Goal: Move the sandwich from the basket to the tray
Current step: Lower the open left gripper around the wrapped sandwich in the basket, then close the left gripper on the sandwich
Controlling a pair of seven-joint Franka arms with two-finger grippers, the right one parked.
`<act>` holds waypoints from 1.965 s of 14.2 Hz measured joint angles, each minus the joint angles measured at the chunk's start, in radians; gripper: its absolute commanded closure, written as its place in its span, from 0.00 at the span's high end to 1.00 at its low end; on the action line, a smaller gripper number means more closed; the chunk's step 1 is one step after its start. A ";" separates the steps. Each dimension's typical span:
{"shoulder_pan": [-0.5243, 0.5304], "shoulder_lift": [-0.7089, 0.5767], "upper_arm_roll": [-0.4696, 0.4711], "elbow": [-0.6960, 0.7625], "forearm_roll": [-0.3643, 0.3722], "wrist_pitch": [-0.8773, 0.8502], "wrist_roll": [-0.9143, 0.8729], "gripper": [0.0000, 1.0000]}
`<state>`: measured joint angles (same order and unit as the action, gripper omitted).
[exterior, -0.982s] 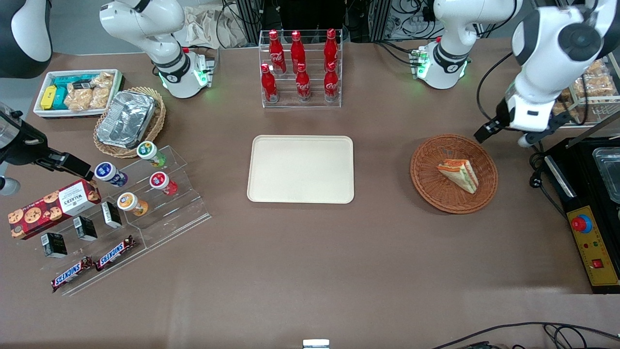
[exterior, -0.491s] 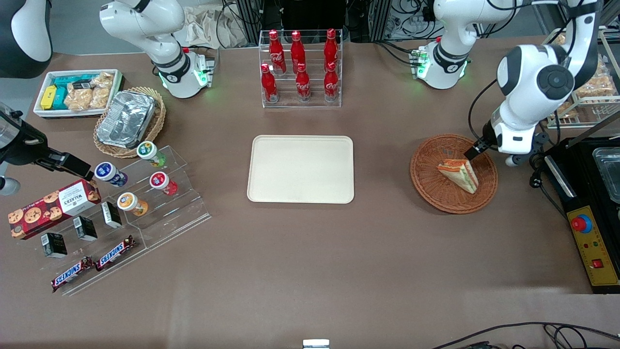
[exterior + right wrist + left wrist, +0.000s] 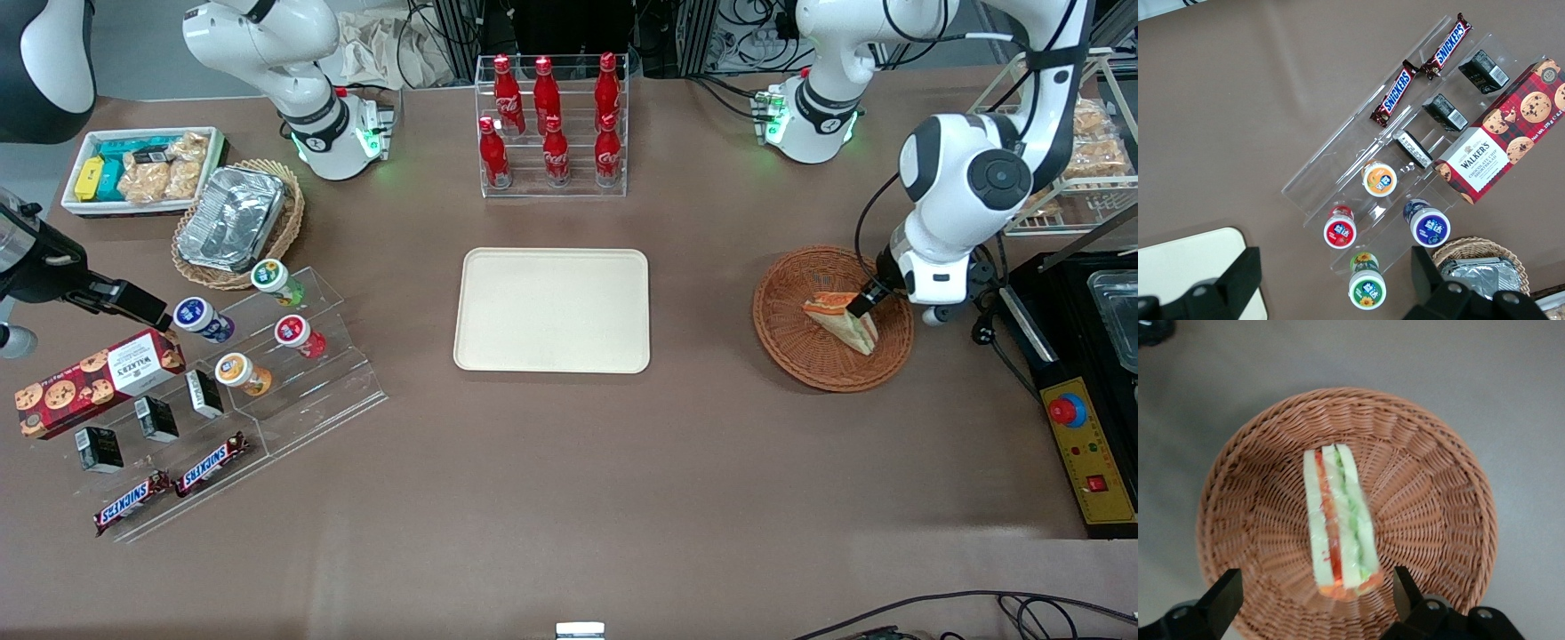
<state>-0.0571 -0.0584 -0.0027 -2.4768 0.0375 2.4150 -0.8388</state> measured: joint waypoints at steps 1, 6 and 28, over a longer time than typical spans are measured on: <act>0.000 0.017 0.000 0.000 -0.001 0.023 -0.010 1.00; 0.000 0.062 -0.001 0.000 -0.002 0.049 -0.045 1.00; -0.021 0.083 -0.028 0.020 -0.003 0.037 -0.173 0.00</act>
<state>-0.0783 0.0244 -0.0309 -2.4568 0.0349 2.4521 -1.0123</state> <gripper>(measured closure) 0.678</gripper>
